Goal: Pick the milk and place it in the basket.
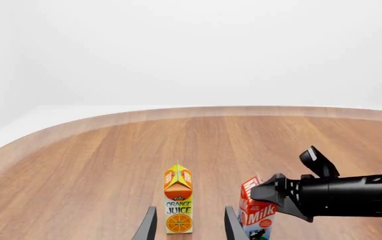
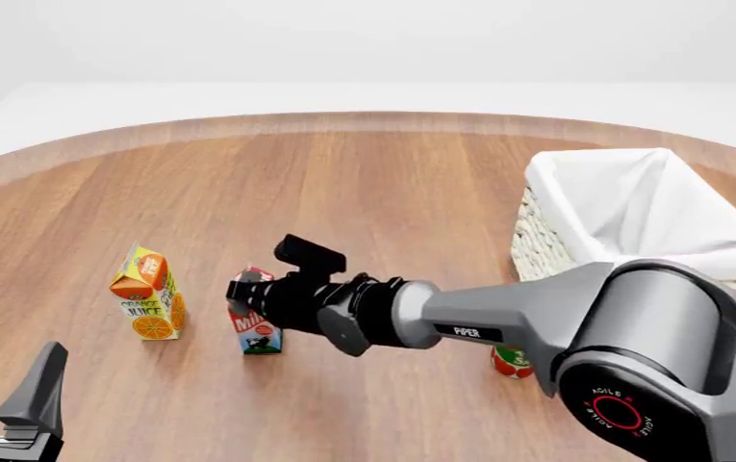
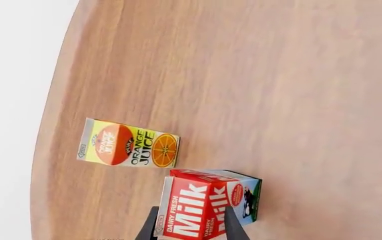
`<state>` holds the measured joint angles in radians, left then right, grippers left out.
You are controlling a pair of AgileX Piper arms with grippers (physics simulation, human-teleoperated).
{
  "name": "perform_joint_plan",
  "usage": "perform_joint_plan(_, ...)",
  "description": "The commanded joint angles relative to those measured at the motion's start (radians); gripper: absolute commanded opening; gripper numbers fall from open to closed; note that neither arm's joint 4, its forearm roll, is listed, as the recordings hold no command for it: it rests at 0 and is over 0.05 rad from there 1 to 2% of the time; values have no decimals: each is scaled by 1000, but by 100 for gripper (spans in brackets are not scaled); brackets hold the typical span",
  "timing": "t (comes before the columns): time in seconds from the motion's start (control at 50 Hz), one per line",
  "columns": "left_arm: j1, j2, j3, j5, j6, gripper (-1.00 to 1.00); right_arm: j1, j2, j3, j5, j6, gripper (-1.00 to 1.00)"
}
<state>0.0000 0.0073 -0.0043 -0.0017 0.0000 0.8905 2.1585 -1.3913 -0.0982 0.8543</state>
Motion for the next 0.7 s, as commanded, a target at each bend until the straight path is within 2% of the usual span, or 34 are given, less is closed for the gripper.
perform_joint_plan(0.02, 0, 0, 0, 0, 0, 100, -20, -51, -17, 17, -77, -100)
perform_joint_plan(0.06, 0, 0, 0, 0, 0, 100, -23, -71, 4, 7, -69, -100)
perform_joint_plan(0.16, 0, 0, 0, 0, 0, 100, -35, -125, 27, 13, -122, -100)
perform_joint_plan(0.22, 0, 0, 0, 0, 0, 100, -41, -144, 45, 6, -117, -100)
perform_joint_plan(0.32, 0, 0, 0, 0, 0, 100, -41, -201, 80, 1, -153, -100)
perform_joint_plan(0.7, 0, 0, 0, 0, 0, 100, -57, -413, 243, -52, -206, -100)
